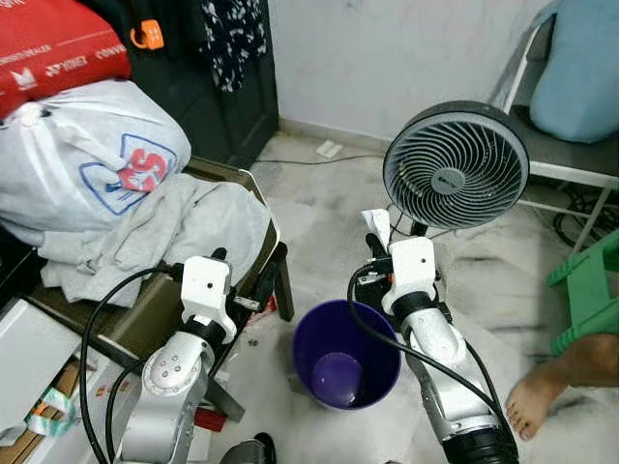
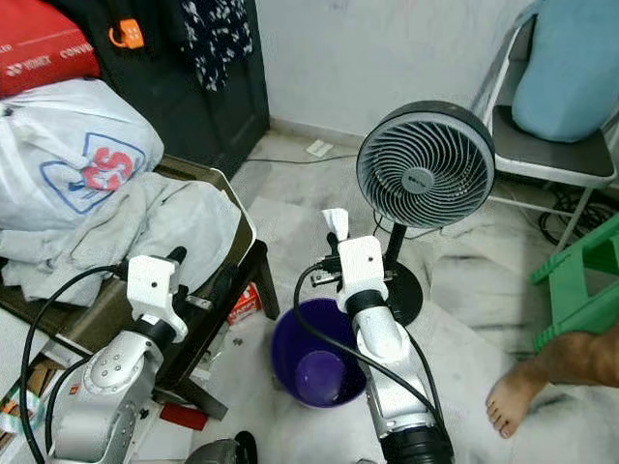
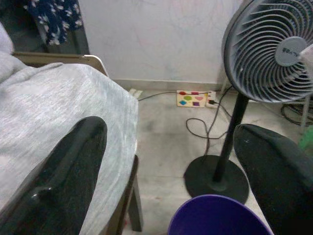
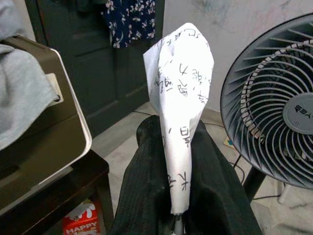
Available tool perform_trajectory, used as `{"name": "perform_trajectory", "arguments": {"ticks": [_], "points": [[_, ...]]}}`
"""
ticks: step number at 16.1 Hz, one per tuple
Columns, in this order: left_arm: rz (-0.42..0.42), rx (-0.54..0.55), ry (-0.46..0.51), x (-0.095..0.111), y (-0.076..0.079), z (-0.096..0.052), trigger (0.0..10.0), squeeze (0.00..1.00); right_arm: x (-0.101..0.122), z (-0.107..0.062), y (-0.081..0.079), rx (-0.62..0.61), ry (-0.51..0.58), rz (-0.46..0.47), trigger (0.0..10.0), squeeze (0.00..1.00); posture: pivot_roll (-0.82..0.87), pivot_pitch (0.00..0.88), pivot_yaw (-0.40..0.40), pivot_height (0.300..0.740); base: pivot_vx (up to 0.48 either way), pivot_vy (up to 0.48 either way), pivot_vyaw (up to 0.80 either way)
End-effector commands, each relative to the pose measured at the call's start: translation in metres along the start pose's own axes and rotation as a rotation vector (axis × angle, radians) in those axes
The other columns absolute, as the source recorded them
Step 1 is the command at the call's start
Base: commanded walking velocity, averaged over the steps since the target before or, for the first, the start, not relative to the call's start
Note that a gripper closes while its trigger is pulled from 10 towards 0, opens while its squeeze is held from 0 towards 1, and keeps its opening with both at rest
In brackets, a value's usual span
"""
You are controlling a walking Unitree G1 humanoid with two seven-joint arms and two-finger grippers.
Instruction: Clean up the room
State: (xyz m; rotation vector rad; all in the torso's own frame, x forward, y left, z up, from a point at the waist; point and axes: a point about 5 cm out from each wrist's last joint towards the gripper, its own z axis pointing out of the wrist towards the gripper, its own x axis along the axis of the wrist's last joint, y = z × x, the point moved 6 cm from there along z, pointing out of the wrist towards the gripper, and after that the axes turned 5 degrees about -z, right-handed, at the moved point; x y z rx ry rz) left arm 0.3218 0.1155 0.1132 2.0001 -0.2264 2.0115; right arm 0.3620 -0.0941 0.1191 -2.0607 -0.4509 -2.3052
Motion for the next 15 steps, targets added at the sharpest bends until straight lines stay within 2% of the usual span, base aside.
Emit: {"name": "perform_trajectory", "arguments": {"ticks": [1, 3, 6, 8, 9, 11, 12, 13, 15], "points": [[-0.009, -0.015, -0.001, 0.001, -0.001, -0.005, 10.0, 0.00, -0.008, -0.003, -0.001, -0.002, -0.030, 0.006, 10.0, 0.00, 0.01, 0.153, 0.038, 0.740, 0.000, 0.000, 0.00], [-0.002, -0.024, 0.004, 0.003, -0.006, -0.013, 10.0, 0.00, -0.012, -0.006, 0.005, -0.027, -0.049, 0.001, 10.0, 0.00, 0.01, 0.162, 0.043, 0.740, 0.000, 0.000, 0.00], [0.004, -0.072, -0.009, 0.006, -0.010, -0.027, 10.0, 0.00, -0.020, -0.015, 0.027, -0.098, -0.077, -0.043, 10.0, 0.00, 0.02, 0.189, 0.062, 0.740, 0.000, 0.000, 0.00], [0.027, -0.116, -0.048, 0.005, -0.012, -0.040, 10.0, 0.00, -0.034, -0.029, 0.052, -0.181, -0.137, -0.063, 10.0, 0.00, 0.03, 0.217, 0.094, 0.740, 0.000, 0.000, 0.00], [0.039, -0.131, -0.068, 0.005, -0.014, -0.046, 10.0, 0.00, -0.044, -0.040, 0.069, -0.229, -0.171, -0.101, 10.0, 0.00, 0.04, 0.227, 0.111, 0.740, 0.000, 0.000, 0.00], [0.041, -0.144, -0.075, 0.007, -0.014, -0.049, 10.0, 0.00, -0.055, -0.051, 0.078, -0.272, -0.211, -0.109, 10.0, 0.00, 0.06, 0.240, 0.131, 0.740, 0.000, 0.000, 0.00], [0.042, -0.163, -0.085, 0.009, -0.011, -0.051, 10.0, 0.00, -0.067, -0.061, 0.085, -0.310, -0.257, -0.081, 10.0, 0.00, 0.07, 0.250, 0.149, 0.740, 0.000, 0.000, 0.00], [0.044, -0.174, -0.094, 0.010, -0.011, -0.053, 10.0, 0.00, -0.071, -0.065, 0.085, -0.326, -0.272, -0.059, 10.0, 0.00, 0.08, 0.258, 0.159, 0.740, 0.000, 0.000, 0.00], [0.046, -0.201, -0.111, 0.012, -0.008, -0.056, 10.0, 0.00, -0.072, -0.062, 0.078, -0.319, -0.264, -0.036, 10.0, 0.00, 0.10, 0.269, 0.181, 0.740, 0.000, 0.000, 0.50]]}}
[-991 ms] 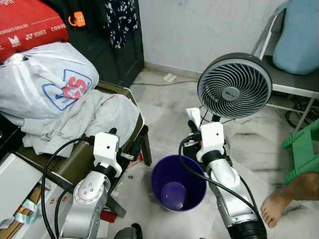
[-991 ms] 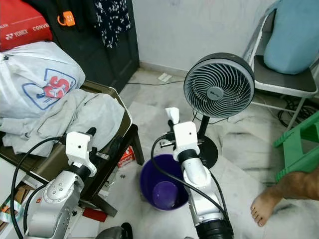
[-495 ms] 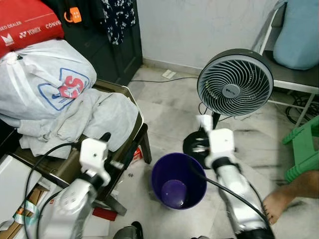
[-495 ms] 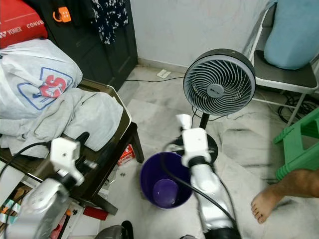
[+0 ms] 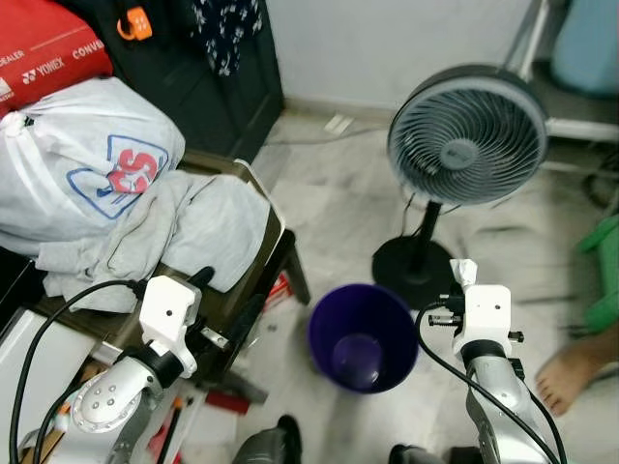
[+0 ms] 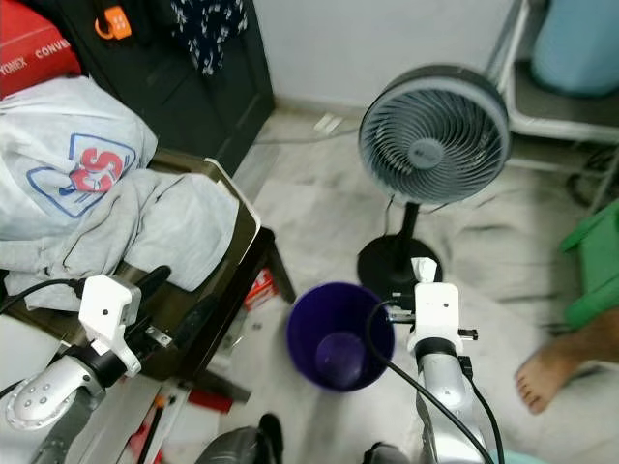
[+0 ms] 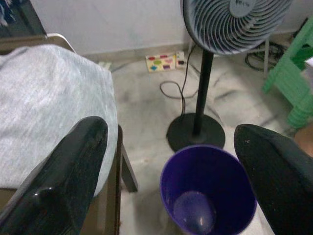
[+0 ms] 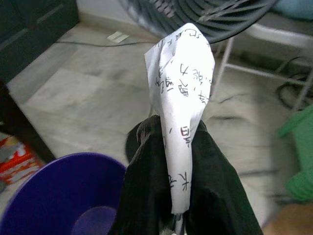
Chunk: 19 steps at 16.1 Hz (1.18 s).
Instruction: Clean up the room
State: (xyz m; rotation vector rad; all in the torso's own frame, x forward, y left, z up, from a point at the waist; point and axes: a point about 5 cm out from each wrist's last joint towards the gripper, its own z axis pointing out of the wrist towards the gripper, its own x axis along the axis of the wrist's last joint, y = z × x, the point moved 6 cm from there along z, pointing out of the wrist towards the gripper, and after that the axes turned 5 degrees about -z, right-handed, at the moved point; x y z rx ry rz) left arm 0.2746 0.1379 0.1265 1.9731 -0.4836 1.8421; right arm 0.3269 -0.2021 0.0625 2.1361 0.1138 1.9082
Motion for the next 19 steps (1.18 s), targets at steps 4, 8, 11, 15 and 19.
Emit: {"name": "perform_trajectory", "arguments": {"ticks": [4, 8, 11, 15, 19], "points": [[0.002, -0.024, -0.041, 0.002, -0.001, -0.007, 10.0, 0.00, -0.006, 0.009, -0.019, 0.055, -0.037, 0.049, 10.0, 0.00, 0.13, 0.279, 0.202, 0.740, 0.000, 0.000, 0.14], [-0.001, -0.040, -0.043, 0.004, 0.004, -0.005, 10.0, 0.00, -0.026, 0.021, -0.022, 0.087, -0.105, 0.014, 10.0, 0.00, 0.14, 0.277, 0.200, 0.740, 0.000, 0.000, 0.00], [0.002, -0.037, -0.042, 0.005, 0.004, -0.005, 10.0, 0.00, -0.035, 0.028, -0.020, 0.095, -0.128, -0.018, 10.0, 0.00, 0.14, 0.276, 0.197, 0.740, 0.000, 0.000, 0.00], [0.006, -0.026, -0.044, 0.006, 0.001, -0.006, 10.0, 0.00, -0.013, 0.047, -0.022, 0.096, -0.067, 0.003, 10.0, 0.00, 0.15, 0.275, 0.201, 0.740, 0.000, 0.000, 0.00], [0.011, -0.029, -0.046, 0.006, 0.002, -0.004, 10.0, 0.00, 0.020, 0.055, -0.054, 0.184, 0.043, 0.064, 10.0, 0.00, 0.15, 0.272, 0.202, 0.740, 0.000, 0.000, 0.00]]}}
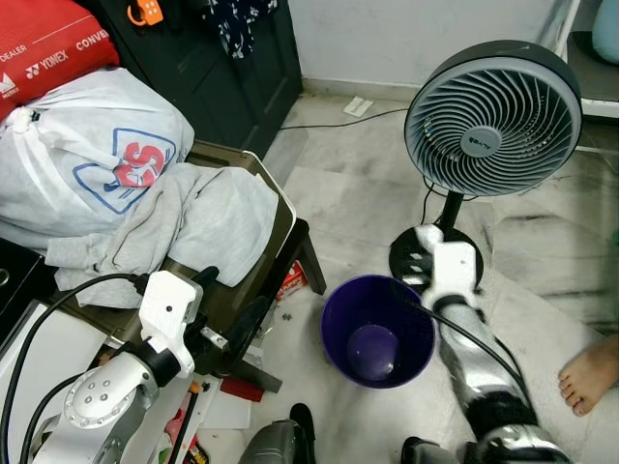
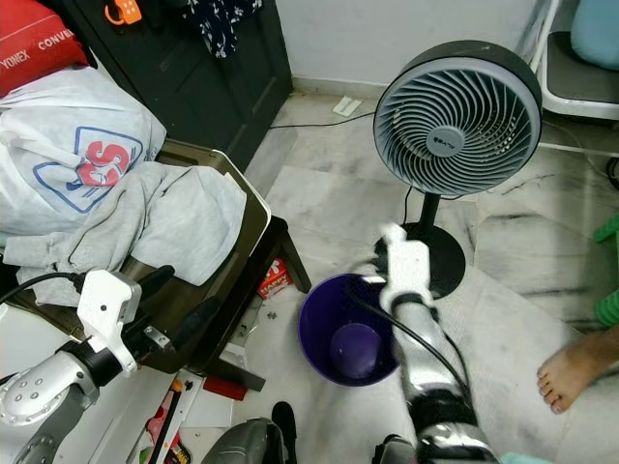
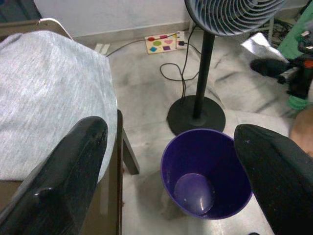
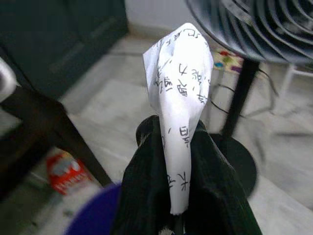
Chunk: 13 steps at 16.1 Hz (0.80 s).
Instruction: Clean up the room
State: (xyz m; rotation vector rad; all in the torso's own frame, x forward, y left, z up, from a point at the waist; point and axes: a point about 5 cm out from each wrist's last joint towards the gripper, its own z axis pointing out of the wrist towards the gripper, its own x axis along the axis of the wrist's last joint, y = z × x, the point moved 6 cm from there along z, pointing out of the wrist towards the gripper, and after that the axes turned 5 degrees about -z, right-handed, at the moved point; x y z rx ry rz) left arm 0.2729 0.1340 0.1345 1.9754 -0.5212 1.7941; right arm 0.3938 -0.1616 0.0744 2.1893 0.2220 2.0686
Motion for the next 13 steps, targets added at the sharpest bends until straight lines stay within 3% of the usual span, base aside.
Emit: {"name": "perform_trajectory", "arguments": {"ticks": [1, 3, 4, 5, 6, 7, 13], "points": [[0.012, 0.008, -0.019, -0.002, -0.002, -0.003, 10.0, 0.00, -0.008, -0.004, -0.014, 0.047, -0.017, -0.001, 10.0, 0.00, 0.15, 0.275, 0.201, 0.740, 0.000, 0.000, 0.00], [0.012, 0.006, -0.018, -0.002, -0.001, -0.002, 10.0, 0.00, -0.015, -0.008, -0.018, 0.064, -0.032, -0.005, 10.0, 0.00, 0.15, 0.276, 0.200, 0.740, 0.000, 0.000, 0.00], [0.011, 0.004, -0.016, -0.002, 0.000, -0.002, 10.0, 0.00, -0.022, -0.010, -0.017, 0.065, -0.052, -0.006, 10.0, 0.10, 0.15, 0.277, 0.198, 0.740, 0.000, 0.000, 0.00], [0.010, 0.003, -0.015, -0.002, 0.000, -0.001, 10.0, 0.00, -0.023, -0.011, -0.017, 0.064, -0.056, -0.007, 10.0, 0.30, 0.15, 0.277, 0.197, 0.740, 0.000, 0.000, 0.00], [0.010, 0.004, -0.015, -0.002, 0.000, -0.001, 10.0, 0.00, -0.024, -0.011, -0.016, 0.066, -0.055, -0.007, 10.0, 0.56, 0.15, 0.277, 0.197, 0.740, 0.000, 0.000, 0.00], [0.009, 0.006, -0.015, -0.002, 0.000, -0.001, 10.0, 0.00, -0.025, -0.011, -0.015, 0.065, -0.058, -0.011, 10.0, 0.64, 0.15, 0.278, 0.196, 0.740, 0.000, 0.000, 0.00], [0.006, 0.006, -0.012, -0.002, 0.000, 0.000, 10.0, 0.00, -0.032, -0.013, -0.012, 0.061, -0.072, -0.031, 10.0, 0.60, 0.15, 0.277, 0.194, 0.740, 0.000, 0.000, 0.00]]}}
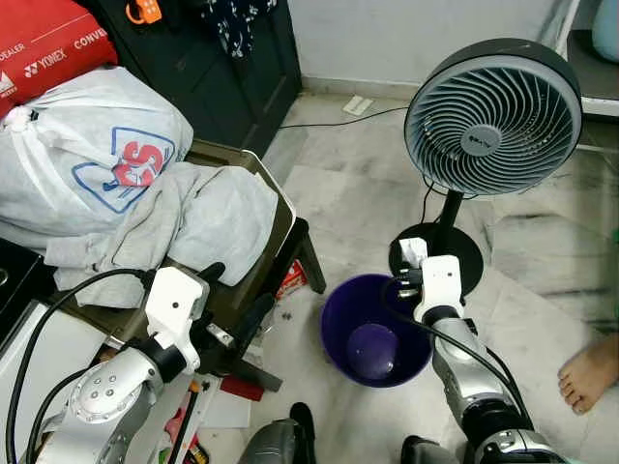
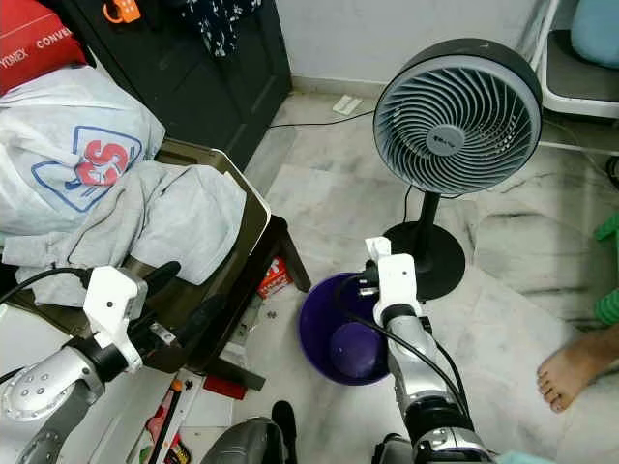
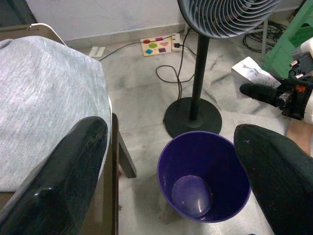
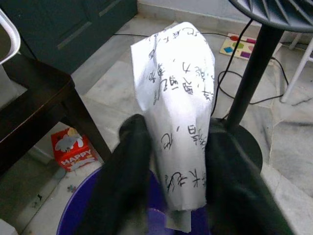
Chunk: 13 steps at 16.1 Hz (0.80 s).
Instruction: Clean up the room
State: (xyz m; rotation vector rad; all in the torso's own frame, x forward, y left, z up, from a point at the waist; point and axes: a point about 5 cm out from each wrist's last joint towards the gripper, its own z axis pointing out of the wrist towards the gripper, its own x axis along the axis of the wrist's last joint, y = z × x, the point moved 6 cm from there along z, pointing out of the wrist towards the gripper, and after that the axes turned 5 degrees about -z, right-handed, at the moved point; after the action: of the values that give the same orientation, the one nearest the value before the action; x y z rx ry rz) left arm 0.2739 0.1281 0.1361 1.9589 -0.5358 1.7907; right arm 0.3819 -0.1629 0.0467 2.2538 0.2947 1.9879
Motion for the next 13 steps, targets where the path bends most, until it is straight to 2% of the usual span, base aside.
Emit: {"name": "perform_trajectory", "arguments": {"ticks": [1, 3, 4, 5, 6, 7, 9, 13], "points": [[0.004, 0.022, -0.018, -0.004, -0.004, -0.004, 10.0, 0.00, -0.006, -0.003, -0.008, 0.020, -0.013, 0.002, 10.0, 0.59, 0.15, 0.278, 0.196, 0.740, 0.000, 0.000, 0.00], [0.004, 0.022, -0.019, -0.004, -0.004, -0.004, 10.0, 0.00, -0.009, -0.004, -0.007, 0.015, -0.021, -0.002, 10.0, 0.58, 0.15, 0.279, 0.198, 0.740, 0.000, 0.000, 0.00], [0.006, 0.022, -0.020, -0.003, -0.004, -0.004, 10.0, 0.00, -0.013, -0.004, -0.004, 0.006, -0.031, -0.008, 10.0, 0.49, 0.16, 0.282, 0.202, 0.740, 0.000, 0.000, 0.00], [0.006, 0.022, -0.021, -0.003, -0.004, -0.005, 10.0, 0.00, -0.014, -0.005, -0.003, 0.000, -0.034, -0.009, 10.0, 0.45, 0.16, 0.283, 0.203, 0.740, 0.000, 0.000, 0.00], [0.007, 0.022, -0.022, -0.003, -0.004, -0.005, 10.0, 0.00, -0.016, -0.005, -0.002, -0.004, -0.041, -0.011, 10.0, 0.33, 0.16, 0.285, 0.206, 0.740, 0.000, 0.000, 0.00], [0.008, 0.021, -0.025, -0.003, -0.004, -0.007, 10.0, 0.00, -0.019, -0.006, 0.000, -0.016, -0.051, -0.011, 10.0, 0.28, 0.17, 0.290, 0.215, 0.740, 0.000, 0.000, 0.00], [0.009, 0.020, -0.035, -0.004, -0.005, -0.009, 10.0, 0.00, -0.024, -0.008, 0.003, -0.033, -0.069, -0.009, 10.0, 0.08, 0.18, 0.293, 0.228, 0.740, 0.000, 0.000, 0.00], [0.016, 0.009, -0.045, -0.003, -0.005, -0.008, 10.0, 0.00, -0.029, -0.009, 0.009, -0.069, -0.083, -0.007, 10.0, 0.07, 0.19, 0.297, 0.249, 0.740, 0.000, 0.000, 0.00]]}}
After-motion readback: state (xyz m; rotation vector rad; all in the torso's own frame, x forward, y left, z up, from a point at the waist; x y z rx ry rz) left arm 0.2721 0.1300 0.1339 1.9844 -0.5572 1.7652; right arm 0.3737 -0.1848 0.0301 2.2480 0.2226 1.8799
